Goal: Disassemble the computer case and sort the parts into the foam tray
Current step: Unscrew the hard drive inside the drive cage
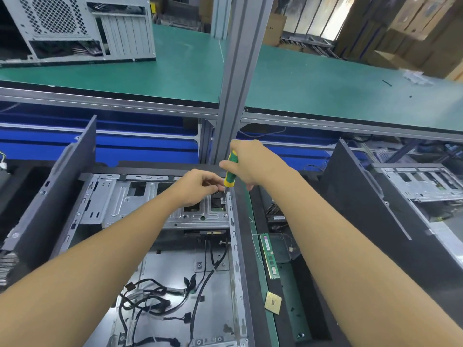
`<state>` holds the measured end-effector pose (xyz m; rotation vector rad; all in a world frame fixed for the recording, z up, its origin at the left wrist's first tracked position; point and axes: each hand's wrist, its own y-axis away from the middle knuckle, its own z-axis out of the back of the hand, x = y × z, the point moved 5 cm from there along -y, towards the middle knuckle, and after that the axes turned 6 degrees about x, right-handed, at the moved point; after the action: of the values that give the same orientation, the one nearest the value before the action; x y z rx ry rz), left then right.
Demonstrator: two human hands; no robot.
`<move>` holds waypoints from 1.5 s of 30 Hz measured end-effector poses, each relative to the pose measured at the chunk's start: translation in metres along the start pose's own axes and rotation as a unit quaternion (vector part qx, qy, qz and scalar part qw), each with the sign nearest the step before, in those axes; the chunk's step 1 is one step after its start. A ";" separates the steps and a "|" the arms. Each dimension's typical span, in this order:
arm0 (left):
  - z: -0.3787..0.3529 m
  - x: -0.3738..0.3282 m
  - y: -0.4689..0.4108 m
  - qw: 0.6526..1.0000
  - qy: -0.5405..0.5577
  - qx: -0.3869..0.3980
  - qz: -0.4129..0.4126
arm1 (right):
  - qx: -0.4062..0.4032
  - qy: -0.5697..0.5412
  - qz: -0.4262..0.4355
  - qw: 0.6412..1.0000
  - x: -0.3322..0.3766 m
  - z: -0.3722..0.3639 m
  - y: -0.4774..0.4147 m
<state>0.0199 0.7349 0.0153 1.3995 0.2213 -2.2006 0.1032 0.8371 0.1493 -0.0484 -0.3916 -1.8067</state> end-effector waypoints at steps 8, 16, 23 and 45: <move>-0.005 -0.030 0.002 0.986 0.147 0.059 -0.059 | 0.092 -0.042 0.056 0.993 0.007 0.004 -0.004; -0.005 -0.034 -0.004 0.997 0.027 0.017 -0.066 | 0.076 -0.012 -0.053 0.996 0.004 0.005 -0.008; -0.003 -0.033 -0.005 0.995 -0.037 -0.084 -0.045 | 0.052 0.103 -0.010 0.993 0.014 0.002 -0.016; 0.011 -0.005 0.023 0.986 0.070 -0.022 0.150 | 0.132 0.039 0.019 0.990 0.010 0.008 -0.012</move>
<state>0.0243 0.7122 0.0278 1.4599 0.1005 -1.8462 0.0878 0.8329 0.1567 0.1965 -0.5662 -1.7002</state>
